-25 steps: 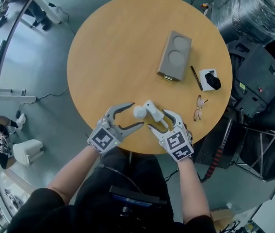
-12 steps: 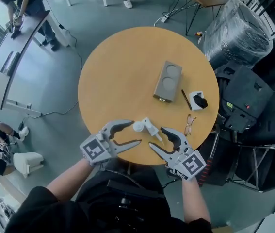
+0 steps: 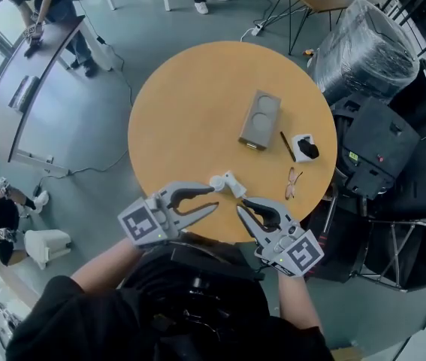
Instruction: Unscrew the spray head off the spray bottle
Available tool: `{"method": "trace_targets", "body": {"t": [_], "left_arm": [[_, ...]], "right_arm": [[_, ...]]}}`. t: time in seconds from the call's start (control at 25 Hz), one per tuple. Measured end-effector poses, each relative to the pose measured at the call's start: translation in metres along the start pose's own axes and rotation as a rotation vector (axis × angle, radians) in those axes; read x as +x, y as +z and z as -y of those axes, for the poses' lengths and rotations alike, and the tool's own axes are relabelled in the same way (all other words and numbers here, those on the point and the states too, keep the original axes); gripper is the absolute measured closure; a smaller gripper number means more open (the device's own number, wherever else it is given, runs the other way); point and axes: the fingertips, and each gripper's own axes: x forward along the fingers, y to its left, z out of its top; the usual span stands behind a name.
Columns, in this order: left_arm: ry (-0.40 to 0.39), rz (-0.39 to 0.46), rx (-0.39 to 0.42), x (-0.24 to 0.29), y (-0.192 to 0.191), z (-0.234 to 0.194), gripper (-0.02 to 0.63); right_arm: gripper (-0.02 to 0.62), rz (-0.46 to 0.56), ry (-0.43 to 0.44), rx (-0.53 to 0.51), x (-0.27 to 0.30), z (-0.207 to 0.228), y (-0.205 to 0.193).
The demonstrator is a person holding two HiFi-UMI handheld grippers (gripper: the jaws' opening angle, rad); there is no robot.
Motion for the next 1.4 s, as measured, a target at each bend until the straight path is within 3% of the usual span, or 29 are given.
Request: {"method": "trace_targets", "body": {"t": [0.04, 0.24, 0.52, 0.76, 1.4], "left_arm": [[0.017, -0.007, 0.001, -0.001, 0.000, 0.000, 0.497], [0.048, -0.023, -0.015, 0.000, 0.001, 0.004, 0.592], [0.017, -0.038, 0.000, 0.005, 0.004, 0.012, 0.593], [-0.002, -0.035, 0.007, 0.008, 0.003, 0.014, 0.593], [-0.043, -0.025, 0.030, 0.009, -0.003, 0.016, 0.594]], "right_arm": [[0.581, 0.002, -0.004, -0.002, -0.001, -0.002, 0.001], [0.586, 0.008, -0.022, -0.011, -0.007, -0.008, 0.002], [0.586, 0.012, -0.092, 0.054, -0.011, 0.007, 0.009], [0.588, -0.034, -0.075, 0.011, -0.009, 0.003, 0.002], [0.588, -0.063, -0.042, 0.029, -0.001, -0.002, -0.020]]}}
